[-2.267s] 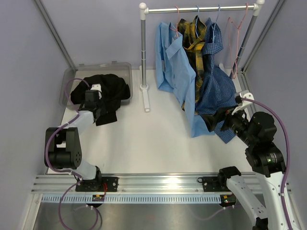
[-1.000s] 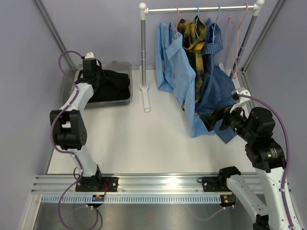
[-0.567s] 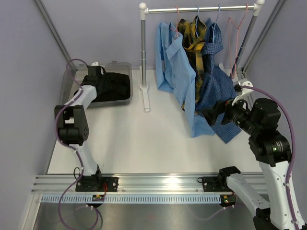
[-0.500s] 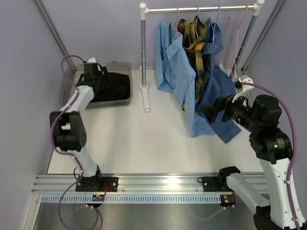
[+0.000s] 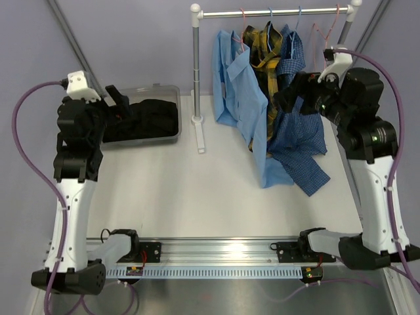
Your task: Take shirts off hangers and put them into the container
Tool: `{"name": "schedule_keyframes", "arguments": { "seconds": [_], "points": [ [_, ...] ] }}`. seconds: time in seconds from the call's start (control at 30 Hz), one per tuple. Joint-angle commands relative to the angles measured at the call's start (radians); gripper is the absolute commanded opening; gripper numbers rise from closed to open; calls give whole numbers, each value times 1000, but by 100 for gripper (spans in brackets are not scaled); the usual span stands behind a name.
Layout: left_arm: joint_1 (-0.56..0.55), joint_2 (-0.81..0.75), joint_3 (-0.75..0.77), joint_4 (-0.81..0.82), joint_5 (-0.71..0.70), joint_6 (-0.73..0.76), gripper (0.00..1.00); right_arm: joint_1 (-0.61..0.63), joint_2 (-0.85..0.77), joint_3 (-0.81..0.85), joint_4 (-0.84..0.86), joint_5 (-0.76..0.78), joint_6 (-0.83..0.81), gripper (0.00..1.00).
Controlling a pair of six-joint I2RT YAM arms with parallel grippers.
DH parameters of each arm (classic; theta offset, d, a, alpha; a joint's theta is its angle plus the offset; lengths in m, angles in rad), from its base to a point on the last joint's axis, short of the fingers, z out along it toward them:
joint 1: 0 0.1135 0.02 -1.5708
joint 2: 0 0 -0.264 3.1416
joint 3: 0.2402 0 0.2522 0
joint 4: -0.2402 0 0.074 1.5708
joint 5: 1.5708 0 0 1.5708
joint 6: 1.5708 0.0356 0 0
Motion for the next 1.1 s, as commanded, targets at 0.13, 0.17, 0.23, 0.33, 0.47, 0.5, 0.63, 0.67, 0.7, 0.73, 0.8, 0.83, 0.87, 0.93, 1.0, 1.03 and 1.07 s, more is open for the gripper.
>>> {"name": "schedule_keyframes", "arguments": {
  "seconds": [0.13,0.17,0.23,0.33,0.47,0.5,0.63,0.67,0.7,0.73,0.8,0.83,0.87,0.93,1.0,1.03,1.07],
  "points": [
    [-78,-188,-203,-252,96,-15,99,8,233,194,-43,240,66,88],
    [-79,-211,-222,-267,106,-20,99,8,254,220,-40,280,67,88],
    [-79,-280,-269,-302,131,-29,99,5,315,243,-28,363,63,87],
    [-79,-343,-300,-338,148,-41,99,-30,401,301,-23,365,75,85],
    [-82,-374,-303,-358,160,-35,99,-72,495,346,-5,323,90,79],
    [-84,-374,-302,-361,160,-32,99,-78,507,349,-2,320,90,78],
    [-105,-363,-299,-361,151,-29,99,-106,556,355,23,300,110,71],
    [-111,-357,-299,-361,154,-28,99,-110,564,346,30,297,106,69],
    [-115,-358,-299,-361,156,-29,99,-113,575,341,44,302,101,63],
    [-119,-357,-299,-361,154,-29,99,-115,578,340,49,299,97,60],
    [-125,-354,-302,-359,153,-29,99,-116,595,340,61,296,77,48],
    [-128,-352,-303,-361,151,-28,99,-116,599,343,63,296,66,42],
    [-133,-349,-305,-359,149,-28,99,-116,606,349,63,294,61,37],
    [-136,-344,-303,-361,148,-28,99,-118,604,357,67,291,35,21],
    [-139,-340,-302,-361,149,-29,99,-116,589,372,72,285,3,8],
    [-139,-340,-302,-359,148,-28,99,-116,581,372,75,285,3,8],
    [-139,-341,-302,-361,148,-28,99,-118,561,377,77,286,-23,3]
  ]
}}
